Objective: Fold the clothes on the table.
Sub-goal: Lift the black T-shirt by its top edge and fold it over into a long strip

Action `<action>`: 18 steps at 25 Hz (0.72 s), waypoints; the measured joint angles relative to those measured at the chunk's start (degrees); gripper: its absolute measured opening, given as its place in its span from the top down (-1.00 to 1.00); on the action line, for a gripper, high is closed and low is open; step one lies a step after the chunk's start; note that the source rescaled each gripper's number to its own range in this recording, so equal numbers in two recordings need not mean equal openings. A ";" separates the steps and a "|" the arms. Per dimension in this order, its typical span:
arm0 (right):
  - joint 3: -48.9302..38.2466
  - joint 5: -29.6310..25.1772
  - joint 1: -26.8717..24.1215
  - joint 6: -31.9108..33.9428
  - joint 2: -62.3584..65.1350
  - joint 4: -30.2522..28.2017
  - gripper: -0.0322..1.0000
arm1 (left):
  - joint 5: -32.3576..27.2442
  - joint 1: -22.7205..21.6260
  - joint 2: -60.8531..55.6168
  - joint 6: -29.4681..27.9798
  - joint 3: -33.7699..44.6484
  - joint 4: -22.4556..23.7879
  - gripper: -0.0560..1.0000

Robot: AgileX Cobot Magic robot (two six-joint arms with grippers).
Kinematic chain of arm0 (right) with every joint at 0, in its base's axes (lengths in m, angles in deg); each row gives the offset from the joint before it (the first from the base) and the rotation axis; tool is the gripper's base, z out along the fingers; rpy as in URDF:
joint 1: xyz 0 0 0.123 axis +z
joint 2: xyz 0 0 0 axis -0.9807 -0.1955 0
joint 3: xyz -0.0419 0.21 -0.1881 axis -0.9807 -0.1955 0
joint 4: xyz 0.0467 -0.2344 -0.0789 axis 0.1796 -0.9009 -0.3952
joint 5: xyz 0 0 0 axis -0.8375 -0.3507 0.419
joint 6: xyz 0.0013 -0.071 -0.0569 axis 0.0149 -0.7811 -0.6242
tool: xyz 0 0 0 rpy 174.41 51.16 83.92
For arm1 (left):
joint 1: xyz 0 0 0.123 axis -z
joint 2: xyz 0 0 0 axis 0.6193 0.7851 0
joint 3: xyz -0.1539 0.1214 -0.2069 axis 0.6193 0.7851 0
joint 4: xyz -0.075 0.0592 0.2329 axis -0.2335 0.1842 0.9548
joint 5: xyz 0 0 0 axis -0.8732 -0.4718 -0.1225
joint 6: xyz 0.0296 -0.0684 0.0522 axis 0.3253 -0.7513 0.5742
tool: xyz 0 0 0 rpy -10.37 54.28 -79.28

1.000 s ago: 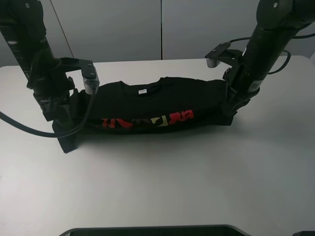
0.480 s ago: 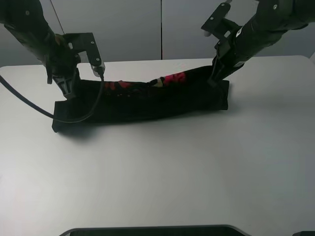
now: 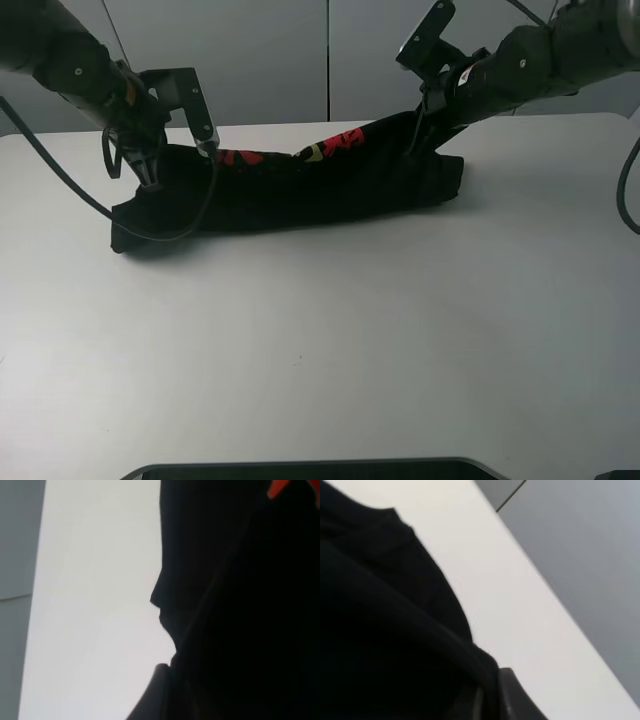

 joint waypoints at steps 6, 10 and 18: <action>0.00 2.64 -3.47 -0.09 -4.49 -0.08 0.94 | 2.17 -0.08 3.86 -11.27 0.00 11.98 0.89; 0.00 2.86 -4.87 -0.12 -6.46 -0.08 0.94 | 5.78 -0.08 5.59 -12.89 0.00 12.94 0.89; 0.00 4.92 -5.00 -0.34 -8.51 -0.68 0.77 | 8.16 -0.39 8.92 -13.31 0.00 13.52 0.89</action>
